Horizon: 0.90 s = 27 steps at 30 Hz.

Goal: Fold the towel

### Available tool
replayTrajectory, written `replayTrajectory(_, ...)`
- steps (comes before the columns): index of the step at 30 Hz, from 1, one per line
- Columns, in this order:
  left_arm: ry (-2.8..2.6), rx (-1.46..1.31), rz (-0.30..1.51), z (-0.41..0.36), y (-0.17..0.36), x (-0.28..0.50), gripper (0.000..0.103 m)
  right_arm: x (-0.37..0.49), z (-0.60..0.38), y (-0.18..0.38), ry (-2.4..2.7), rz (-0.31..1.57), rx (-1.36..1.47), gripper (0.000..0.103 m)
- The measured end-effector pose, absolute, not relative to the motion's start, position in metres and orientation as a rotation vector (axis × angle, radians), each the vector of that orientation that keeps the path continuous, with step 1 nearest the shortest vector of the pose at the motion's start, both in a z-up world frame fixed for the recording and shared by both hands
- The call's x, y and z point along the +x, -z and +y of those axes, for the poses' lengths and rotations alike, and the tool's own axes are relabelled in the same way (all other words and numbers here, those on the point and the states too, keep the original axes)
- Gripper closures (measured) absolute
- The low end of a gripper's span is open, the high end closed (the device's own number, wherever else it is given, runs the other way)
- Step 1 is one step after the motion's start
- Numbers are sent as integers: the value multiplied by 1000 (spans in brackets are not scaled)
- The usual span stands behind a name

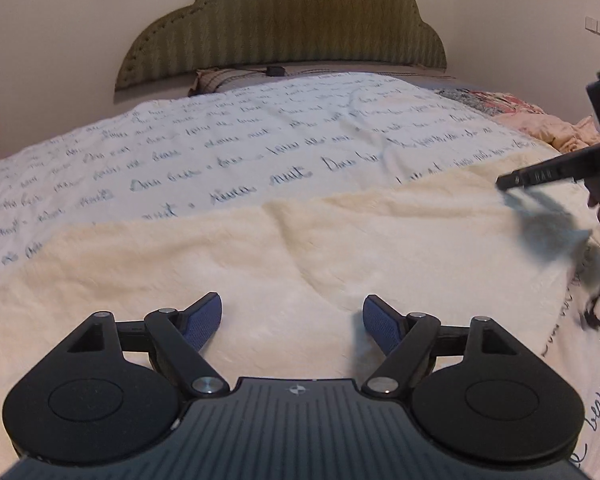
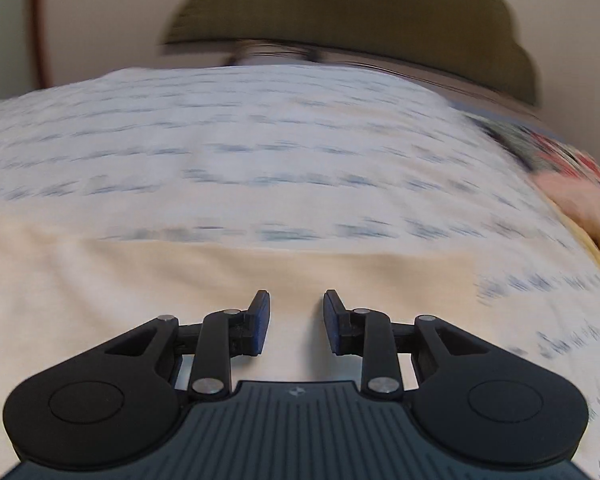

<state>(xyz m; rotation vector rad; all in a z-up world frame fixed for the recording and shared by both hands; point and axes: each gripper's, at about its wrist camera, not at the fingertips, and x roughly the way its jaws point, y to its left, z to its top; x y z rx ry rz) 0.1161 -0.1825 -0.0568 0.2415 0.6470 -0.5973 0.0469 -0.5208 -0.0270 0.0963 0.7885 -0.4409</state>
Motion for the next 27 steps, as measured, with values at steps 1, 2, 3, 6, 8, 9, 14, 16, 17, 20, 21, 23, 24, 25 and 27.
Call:
replayTrajectory(1,589,263,643,-187,62,114,18,44,-541,33,502,780,146,74)
replayTrajectory(2,581,288,633,-191,65,113,17,41,-558,40,550,765,201,75)
replayTrajectory(3,576,308,614,-193,68,110,14,38,-571,46,556,734,253,74)
replayTrajectory(6,541,303,588,-191,75,108,4,37,-583,52,552,672,296,74)
replayTrajectory(8,536,279,600,-188,77,110,1,40,-582,48,562,682,283,74)
replayTrajectory(9,537,269,607,-187,77,112,0,38,-581,45,576,680,287,74)
replayTrajectory(14,537,261,607,-185,76,114,0,7,-570,28,570,630,375,71)
replayTrajectory(16,536,262,606,-185,76,113,0,-7,-564,26,553,635,385,71)
replayTrajectory(17,537,260,607,-185,76,114,0,-14,-560,26,552,638,384,71)
replayTrajectory(20,538,257,609,-186,76,115,0,-28,-550,33,520,676,367,70)
replayTrajectory(21,539,256,609,-186,76,115,0,-28,-547,39,527,696,327,70)
replayTrajectory(23,539,255,609,-186,76,116,0,-29,-545,47,534,680,263,70)
replayTrajectory(24,540,254,610,-185,76,116,0,-30,-547,47,586,661,262,70)
replayTrajectory(25,540,253,610,-185,76,116,0,-32,-547,44,686,645,250,69)
replayTrajectory(27,542,249,611,-184,76,116,0,-48,-544,35,844,562,265,48)
